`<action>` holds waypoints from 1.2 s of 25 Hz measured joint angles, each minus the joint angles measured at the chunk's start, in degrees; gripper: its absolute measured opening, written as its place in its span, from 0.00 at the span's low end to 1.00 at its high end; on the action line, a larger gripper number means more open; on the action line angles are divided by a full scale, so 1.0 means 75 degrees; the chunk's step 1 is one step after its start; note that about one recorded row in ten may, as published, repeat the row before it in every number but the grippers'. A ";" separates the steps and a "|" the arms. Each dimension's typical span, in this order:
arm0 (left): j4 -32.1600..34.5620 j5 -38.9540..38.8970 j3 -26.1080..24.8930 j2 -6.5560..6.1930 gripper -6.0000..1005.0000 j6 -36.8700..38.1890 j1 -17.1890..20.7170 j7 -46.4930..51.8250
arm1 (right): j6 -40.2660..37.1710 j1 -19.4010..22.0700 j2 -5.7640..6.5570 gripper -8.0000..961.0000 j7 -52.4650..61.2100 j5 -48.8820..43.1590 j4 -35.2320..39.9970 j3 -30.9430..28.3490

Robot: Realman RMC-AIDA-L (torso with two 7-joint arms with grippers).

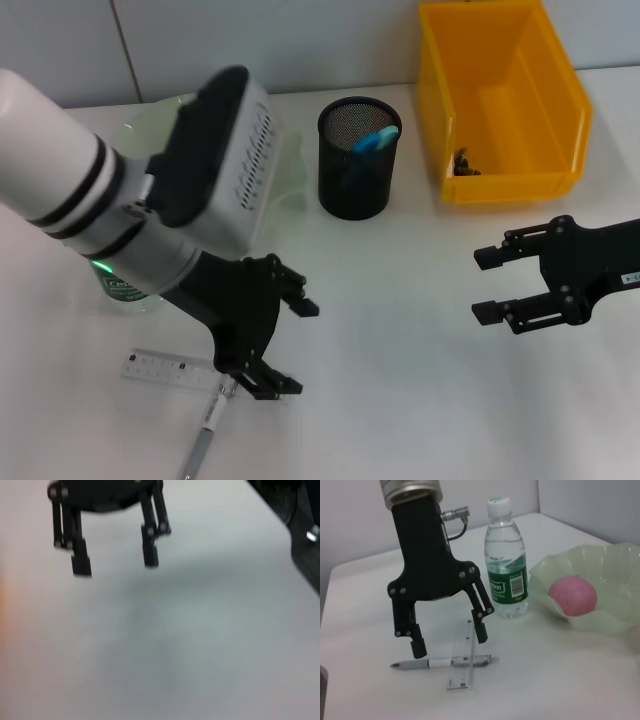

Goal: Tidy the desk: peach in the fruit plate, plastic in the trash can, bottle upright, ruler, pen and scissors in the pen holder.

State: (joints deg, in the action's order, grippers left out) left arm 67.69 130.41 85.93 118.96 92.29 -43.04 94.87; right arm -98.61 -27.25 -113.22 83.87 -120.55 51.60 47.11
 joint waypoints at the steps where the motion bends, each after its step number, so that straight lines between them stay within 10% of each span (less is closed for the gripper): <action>1: -0.0073 0.0111 0.0065 0.0007 0.79 -0.0038 -0.0059 0.0065 | 0.0001 0.0000 0.0001 0.74 0.0002 -0.0049 0.0013 -0.0005; 30: -0.0141 0.0594 0.1798 0.0029 0.79 -0.0688 -0.0261 0.0839 | 0.0059 -0.0113 -0.0009 0.74 0.0020 -0.0507 0.0027 0.0051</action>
State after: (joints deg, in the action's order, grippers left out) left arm 66.63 134.87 99.42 119.18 87.13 -45.00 101.16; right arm -98.17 -28.10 -113.29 84.02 -124.35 51.81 47.50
